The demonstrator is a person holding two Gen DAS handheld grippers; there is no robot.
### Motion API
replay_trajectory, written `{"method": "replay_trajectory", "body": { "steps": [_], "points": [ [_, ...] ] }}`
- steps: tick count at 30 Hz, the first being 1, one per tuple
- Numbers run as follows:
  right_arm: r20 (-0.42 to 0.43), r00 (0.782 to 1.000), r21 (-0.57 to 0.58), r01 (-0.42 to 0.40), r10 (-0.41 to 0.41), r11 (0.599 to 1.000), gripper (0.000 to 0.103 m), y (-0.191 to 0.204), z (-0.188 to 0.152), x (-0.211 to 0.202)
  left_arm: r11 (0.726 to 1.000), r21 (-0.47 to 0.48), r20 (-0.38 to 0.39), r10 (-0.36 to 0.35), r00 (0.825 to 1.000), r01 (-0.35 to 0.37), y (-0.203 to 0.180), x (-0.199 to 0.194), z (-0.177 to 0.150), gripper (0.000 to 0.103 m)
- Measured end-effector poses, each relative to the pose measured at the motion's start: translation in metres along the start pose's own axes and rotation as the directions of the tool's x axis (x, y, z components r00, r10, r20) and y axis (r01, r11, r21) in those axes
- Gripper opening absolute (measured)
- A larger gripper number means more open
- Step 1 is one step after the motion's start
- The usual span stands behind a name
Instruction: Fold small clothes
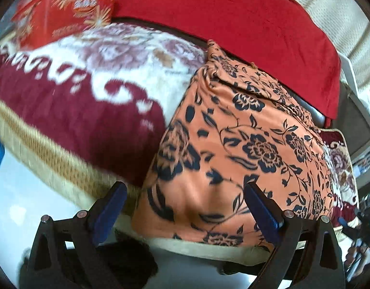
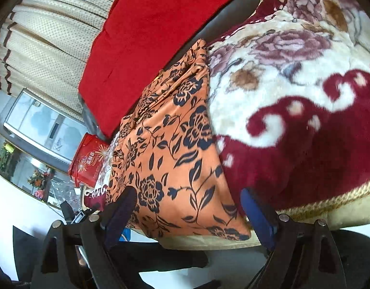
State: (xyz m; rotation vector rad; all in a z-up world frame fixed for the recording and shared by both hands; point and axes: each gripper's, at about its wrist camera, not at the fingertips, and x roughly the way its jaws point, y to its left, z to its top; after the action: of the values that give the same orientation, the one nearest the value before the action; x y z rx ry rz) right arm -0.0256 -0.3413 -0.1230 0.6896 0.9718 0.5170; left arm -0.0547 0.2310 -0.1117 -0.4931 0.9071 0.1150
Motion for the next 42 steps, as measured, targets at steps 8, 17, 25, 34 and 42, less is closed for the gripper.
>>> {"method": "replay_trajectory", "body": {
  "steps": [8,17,25,34,42],
  "points": [
    [-0.048,0.997,-0.011,0.066,-0.066,0.998,0.088,-0.001,-0.005,0.037,0.992,-0.061,0.017,0.109,0.994,-0.108,0.014,0.004,-0.011,0.098],
    [-0.079,0.993,-0.006,0.091,-0.091,0.996,0.087,-0.005,-0.022,0.049,0.989,-0.028,0.010,0.145,0.989,-0.145,0.016,0.020,-0.013,0.098],
    [-0.081,0.989,0.013,0.123,-0.122,0.992,0.043,-0.007,-0.023,0.042,0.992,0.002,-0.025,0.127,0.992,-0.127,0.010,0.022,-0.013,0.062],
    [-0.105,0.987,0.079,0.133,-0.124,0.988,0.054,-0.015,-0.025,0.044,0.990,0.010,-0.046,0.138,0.989,-0.138,0.007,0.027,-0.015,0.078],
    [-0.063,0.996,0.061,0.069,-0.066,0.996,0.015,0.007,-0.011,0.017,0.998,-0.016,0.030,0.063,0.998,-0.063,0.002,-0.010,-0.003,0.009]
  ]
}}
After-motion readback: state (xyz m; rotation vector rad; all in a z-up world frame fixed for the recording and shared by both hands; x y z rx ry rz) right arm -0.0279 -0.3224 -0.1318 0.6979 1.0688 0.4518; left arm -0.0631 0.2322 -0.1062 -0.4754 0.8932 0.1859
